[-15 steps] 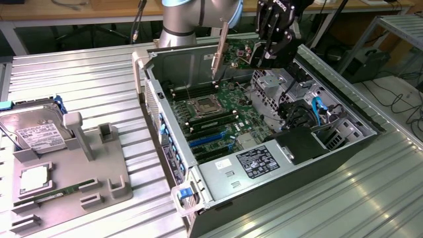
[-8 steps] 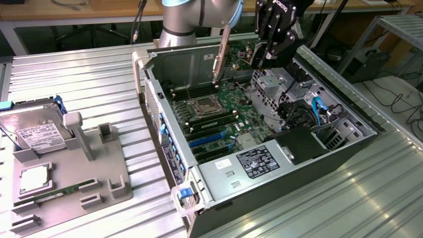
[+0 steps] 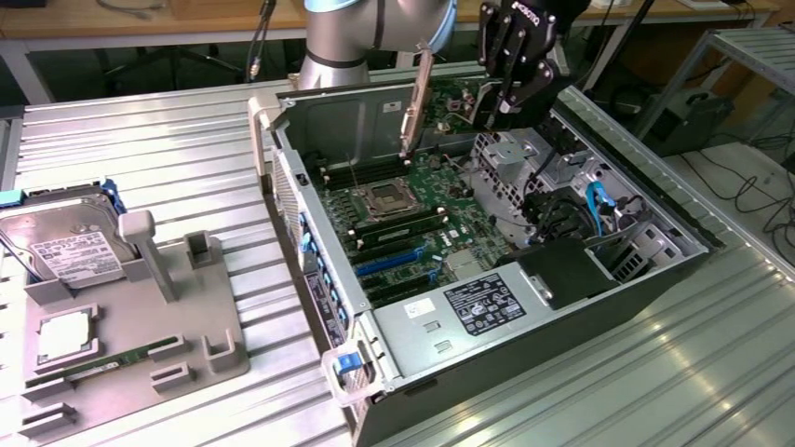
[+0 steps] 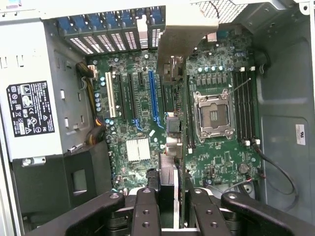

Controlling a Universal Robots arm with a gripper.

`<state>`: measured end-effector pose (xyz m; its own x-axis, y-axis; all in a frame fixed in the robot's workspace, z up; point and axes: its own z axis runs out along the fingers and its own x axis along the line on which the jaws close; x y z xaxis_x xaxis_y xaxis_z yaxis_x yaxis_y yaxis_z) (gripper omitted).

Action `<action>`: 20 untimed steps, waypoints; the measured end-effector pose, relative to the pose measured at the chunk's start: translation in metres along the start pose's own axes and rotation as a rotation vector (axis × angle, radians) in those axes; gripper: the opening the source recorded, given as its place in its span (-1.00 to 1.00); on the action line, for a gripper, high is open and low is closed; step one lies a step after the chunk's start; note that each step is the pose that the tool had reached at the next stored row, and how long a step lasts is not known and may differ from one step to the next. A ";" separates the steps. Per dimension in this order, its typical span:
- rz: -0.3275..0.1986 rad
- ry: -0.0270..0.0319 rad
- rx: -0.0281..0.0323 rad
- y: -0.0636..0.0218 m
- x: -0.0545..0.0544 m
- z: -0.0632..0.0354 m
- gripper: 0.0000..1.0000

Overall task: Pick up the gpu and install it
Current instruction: 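Insert the gpu into the slot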

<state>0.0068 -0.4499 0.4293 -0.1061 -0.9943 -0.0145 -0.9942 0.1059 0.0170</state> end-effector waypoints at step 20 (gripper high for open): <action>-0.079 0.0008 0.0041 0.0033 0.000 0.0076 -0.44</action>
<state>0.0033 -0.4499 0.4218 -0.0273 -0.9995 -0.0148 -0.9996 0.0271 0.0118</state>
